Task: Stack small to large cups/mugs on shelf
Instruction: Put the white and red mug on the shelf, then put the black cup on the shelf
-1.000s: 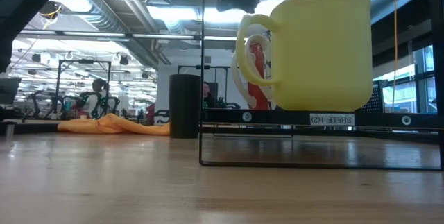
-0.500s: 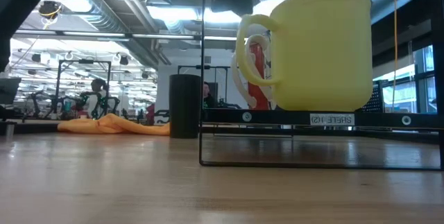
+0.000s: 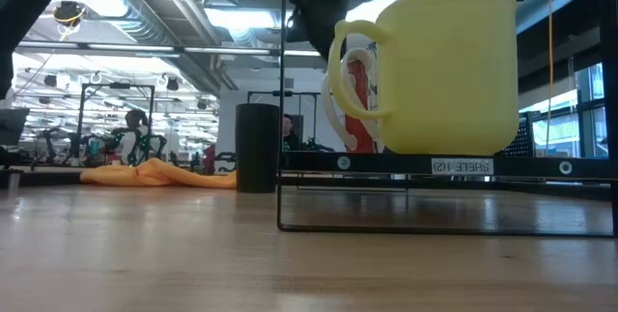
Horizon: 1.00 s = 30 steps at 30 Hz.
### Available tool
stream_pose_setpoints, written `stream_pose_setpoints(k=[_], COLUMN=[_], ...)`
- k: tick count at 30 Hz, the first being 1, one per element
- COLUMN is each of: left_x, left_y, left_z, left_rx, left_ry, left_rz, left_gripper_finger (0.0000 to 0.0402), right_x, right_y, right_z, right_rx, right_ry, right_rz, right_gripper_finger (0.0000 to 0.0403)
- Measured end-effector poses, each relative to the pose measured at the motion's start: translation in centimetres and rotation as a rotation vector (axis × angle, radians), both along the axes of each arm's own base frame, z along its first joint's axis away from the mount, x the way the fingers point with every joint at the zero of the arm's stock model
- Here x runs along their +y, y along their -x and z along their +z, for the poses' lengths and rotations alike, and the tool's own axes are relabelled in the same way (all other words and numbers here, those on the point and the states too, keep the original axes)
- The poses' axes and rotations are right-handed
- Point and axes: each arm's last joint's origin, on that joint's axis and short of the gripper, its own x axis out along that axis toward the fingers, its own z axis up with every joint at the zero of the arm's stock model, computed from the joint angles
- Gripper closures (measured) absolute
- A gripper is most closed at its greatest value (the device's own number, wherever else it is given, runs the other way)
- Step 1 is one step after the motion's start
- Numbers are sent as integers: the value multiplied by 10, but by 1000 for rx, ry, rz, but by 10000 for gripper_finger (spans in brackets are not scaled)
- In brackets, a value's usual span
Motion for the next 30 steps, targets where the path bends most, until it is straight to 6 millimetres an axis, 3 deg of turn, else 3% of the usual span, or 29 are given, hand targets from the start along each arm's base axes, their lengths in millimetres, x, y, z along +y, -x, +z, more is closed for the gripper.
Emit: stream_pose_setpoints(k=[5,13,26,30], left_x=[4,16,21,17], left_y=[0,-2,-2,3], left_z=[-15,-20,-19,-2], left_rx=[28,15,15,-40], left_ry=[-1,-8,11,2], left_rz=[22,49,34,28], left_gripper_finger=[335,335,335,335], right_x=[0,0,0,-1], right_y=[1,2,3,5], right_z=[0,-1,-1,-2], right_rx=[11,25,35,58], right_ry=[1,12,16,32], right_rz=[1,19,19,12], right_gripper_finger=[400,400,400,400])
